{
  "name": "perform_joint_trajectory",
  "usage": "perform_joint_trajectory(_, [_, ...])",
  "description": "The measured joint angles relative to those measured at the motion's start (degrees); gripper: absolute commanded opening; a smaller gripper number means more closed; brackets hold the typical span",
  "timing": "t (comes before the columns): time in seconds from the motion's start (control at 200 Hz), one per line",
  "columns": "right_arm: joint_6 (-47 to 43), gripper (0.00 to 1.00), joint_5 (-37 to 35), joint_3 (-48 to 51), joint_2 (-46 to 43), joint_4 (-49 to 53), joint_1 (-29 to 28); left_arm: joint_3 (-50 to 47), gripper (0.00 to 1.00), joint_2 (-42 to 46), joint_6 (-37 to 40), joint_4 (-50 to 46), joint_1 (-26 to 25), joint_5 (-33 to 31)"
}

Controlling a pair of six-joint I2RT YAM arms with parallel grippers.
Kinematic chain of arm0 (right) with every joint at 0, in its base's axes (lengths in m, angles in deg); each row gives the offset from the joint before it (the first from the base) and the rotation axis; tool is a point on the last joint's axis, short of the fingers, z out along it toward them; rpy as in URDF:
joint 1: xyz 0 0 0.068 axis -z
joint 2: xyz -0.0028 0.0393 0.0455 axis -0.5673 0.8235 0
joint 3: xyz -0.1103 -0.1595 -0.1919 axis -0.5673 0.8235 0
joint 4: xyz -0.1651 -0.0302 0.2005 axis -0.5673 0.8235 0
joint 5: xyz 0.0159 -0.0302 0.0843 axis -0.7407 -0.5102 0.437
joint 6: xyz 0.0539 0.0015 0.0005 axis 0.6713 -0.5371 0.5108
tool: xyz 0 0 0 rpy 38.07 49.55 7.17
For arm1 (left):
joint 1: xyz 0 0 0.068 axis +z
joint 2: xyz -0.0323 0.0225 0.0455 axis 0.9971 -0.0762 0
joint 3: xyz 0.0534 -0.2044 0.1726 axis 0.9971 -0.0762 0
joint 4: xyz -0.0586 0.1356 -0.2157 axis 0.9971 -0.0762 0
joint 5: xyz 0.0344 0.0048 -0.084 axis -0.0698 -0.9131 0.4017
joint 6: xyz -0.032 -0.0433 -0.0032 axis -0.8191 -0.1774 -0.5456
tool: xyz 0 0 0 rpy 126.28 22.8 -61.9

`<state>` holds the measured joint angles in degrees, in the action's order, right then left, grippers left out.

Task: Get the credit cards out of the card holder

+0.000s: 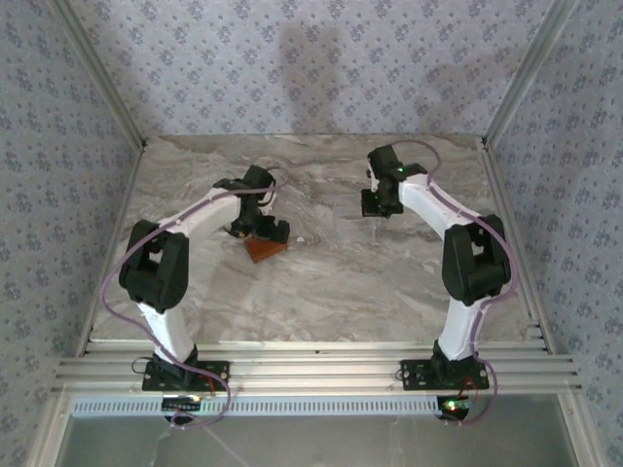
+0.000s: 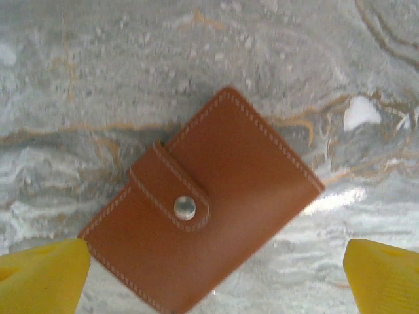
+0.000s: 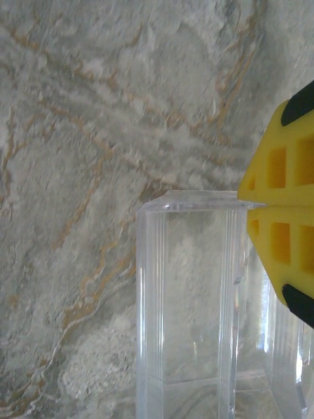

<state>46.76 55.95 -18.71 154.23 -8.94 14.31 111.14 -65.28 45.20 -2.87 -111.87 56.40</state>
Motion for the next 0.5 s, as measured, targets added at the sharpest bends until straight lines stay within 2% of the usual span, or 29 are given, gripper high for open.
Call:
perform_joint_trajectory(0.255, [5.3, 0.00, 0.2, -7.1, 6.3, 1.7, -3.6, 4.5, 0.99, -7.5, 2.9, -1.1, 0.3, 0.9])
perform_joint_trajectory(0.505, [9.2, 0.00, -1.7, -15.3, 12.1, 4.5, -6.9, 3.6, 0.92, -8.8, 2.8, -0.9, 0.2, 5.1])
